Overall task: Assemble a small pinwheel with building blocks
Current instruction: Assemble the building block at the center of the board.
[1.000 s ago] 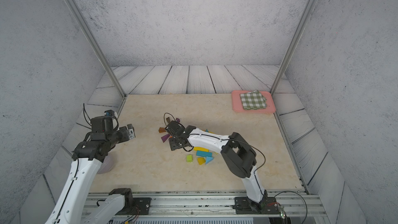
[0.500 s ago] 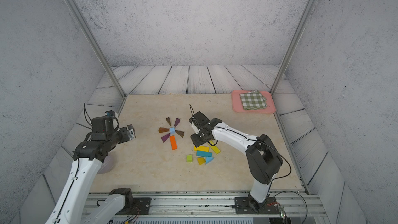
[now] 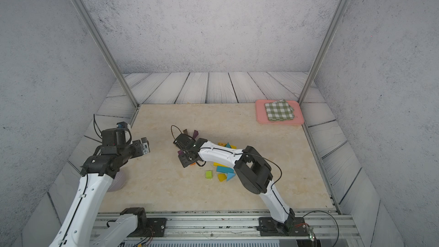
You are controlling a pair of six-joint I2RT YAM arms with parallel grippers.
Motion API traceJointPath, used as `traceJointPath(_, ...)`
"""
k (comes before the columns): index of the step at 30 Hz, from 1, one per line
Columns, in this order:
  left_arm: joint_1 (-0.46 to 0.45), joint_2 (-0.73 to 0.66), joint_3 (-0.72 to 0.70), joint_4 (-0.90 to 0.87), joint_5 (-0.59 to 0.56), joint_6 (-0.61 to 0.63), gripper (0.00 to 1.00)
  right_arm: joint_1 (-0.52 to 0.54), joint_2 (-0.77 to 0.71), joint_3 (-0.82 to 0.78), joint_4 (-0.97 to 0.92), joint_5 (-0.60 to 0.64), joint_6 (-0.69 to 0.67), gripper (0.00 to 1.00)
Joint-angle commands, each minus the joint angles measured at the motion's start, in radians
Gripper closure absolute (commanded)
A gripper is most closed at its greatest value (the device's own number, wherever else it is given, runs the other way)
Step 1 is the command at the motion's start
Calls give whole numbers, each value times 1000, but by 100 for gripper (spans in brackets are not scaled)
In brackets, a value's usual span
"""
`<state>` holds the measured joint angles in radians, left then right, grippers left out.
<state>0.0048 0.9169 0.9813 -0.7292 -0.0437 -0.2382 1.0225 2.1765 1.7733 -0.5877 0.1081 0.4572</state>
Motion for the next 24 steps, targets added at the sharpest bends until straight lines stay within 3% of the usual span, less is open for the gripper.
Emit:
traceJointPath(1, 9, -7, -10, -2, 7, 11, 4, -9, 93, 78, -78, 88, 62, 35)
traceJointPath(14, 9, -13, -13, -1, 10, 11, 4, -20, 200, 129, -40, 39, 75, 41)
traceJointPath(24, 9, -13, -15, -1, 5, 13, 4, -19, 231, 149, -75, 101, 178, 62)
